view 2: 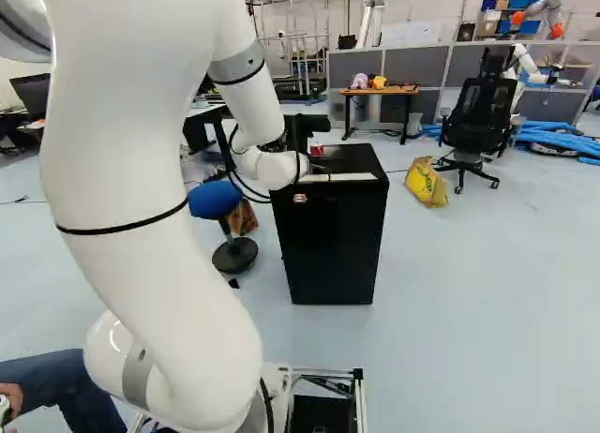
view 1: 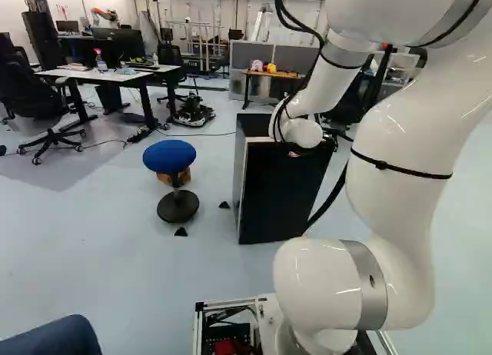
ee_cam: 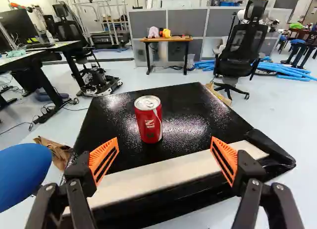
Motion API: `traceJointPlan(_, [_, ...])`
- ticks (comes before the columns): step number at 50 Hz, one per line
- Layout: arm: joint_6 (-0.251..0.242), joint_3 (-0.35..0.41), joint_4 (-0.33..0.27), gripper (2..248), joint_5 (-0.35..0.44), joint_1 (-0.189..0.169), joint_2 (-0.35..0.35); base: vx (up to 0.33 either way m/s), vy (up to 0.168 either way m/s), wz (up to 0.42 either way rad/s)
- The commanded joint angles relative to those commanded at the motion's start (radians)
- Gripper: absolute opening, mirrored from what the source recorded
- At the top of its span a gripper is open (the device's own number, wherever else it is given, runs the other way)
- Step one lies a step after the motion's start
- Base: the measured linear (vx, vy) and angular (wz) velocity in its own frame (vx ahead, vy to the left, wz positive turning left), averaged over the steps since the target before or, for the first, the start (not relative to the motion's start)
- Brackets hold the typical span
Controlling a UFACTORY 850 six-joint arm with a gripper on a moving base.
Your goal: Grab a drink from the fridge
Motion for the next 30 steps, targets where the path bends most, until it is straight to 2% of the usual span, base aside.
traceJointPlan(30, [0.000,-0.001,-0.047,247,0.063,0.000,-0.016,0.000,0.000,0.000])
